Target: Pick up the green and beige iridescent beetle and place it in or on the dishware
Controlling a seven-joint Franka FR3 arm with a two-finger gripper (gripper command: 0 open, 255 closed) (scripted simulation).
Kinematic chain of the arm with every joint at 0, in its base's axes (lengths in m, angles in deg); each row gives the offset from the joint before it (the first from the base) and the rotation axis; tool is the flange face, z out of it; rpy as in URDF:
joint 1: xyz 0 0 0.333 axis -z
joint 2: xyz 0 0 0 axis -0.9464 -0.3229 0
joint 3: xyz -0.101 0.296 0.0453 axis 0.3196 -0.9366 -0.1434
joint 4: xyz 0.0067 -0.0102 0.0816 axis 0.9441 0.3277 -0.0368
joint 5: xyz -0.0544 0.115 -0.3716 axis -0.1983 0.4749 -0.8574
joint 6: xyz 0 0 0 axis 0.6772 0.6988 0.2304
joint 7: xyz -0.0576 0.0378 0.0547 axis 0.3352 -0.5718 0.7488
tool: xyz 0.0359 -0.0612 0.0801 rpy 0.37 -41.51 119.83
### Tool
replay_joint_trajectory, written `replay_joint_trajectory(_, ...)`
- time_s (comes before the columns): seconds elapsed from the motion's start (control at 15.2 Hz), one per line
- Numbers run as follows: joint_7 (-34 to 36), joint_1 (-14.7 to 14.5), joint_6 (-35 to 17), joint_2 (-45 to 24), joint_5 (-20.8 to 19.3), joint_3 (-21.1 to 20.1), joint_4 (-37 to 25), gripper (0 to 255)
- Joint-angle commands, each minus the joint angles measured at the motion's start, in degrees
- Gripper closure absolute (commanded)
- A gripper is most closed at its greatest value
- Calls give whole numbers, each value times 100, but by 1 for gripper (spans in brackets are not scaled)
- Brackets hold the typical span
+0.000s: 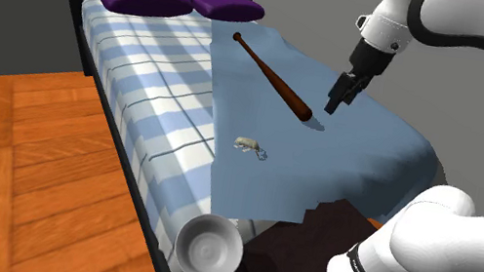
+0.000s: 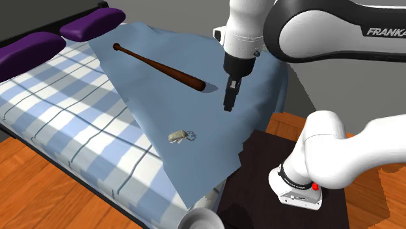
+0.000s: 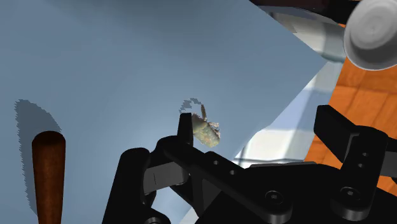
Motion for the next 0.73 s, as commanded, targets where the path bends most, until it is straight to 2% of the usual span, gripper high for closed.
replay_joint_trajectory(0.0,0,0,0,0,0,0,0,0)
replay_joint_trajectory(0.66,-468,-102,-1959,-1660,-162,130,384,0)
